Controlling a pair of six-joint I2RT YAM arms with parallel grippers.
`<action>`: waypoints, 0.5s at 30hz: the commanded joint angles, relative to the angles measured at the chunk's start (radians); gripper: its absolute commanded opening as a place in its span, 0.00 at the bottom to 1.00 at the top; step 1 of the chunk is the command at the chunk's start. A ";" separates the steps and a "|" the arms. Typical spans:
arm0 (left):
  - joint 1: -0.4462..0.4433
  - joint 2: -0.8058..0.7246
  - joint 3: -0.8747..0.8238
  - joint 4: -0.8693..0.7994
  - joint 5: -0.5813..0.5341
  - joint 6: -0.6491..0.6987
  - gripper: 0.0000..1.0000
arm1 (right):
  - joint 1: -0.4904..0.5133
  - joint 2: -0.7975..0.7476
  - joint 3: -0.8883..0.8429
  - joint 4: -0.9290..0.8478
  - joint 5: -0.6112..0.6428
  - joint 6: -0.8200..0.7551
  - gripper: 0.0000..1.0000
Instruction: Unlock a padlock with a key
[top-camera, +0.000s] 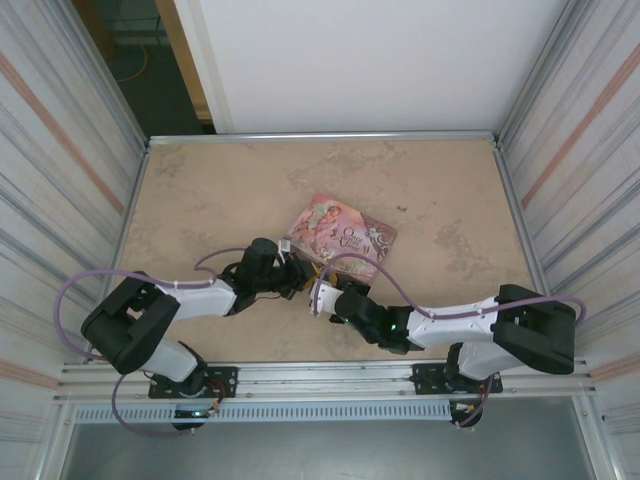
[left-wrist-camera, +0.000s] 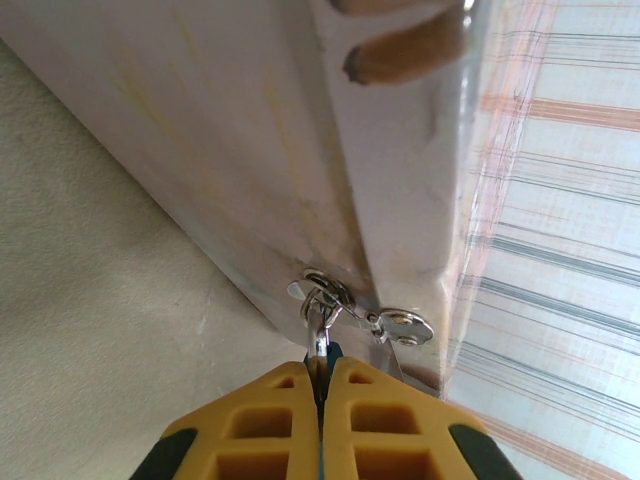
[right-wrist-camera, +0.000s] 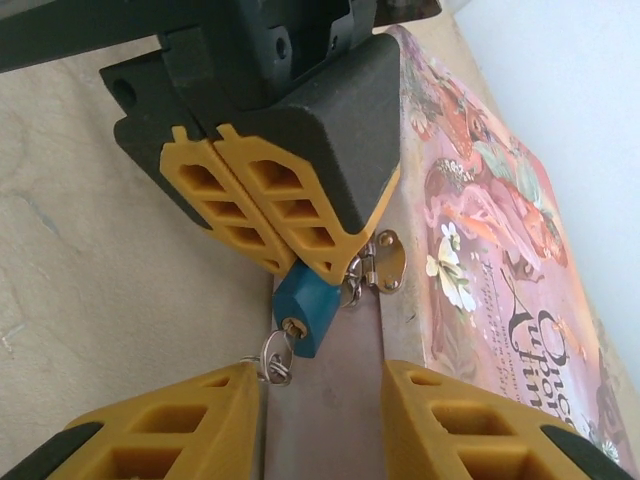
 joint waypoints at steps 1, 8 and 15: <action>-0.005 -0.044 0.027 0.030 0.006 -0.002 0.00 | -0.007 0.024 -0.005 0.030 -0.021 0.036 0.35; -0.006 -0.046 0.026 0.023 0.005 0.000 0.00 | -0.006 0.072 -0.006 0.058 -0.005 0.060 0.33; -0.007 -0.049 0.021 0.021 0.002 0.001 0.00 | -0.006 0.109 -0.002 0.086 0.010 0.063 0.29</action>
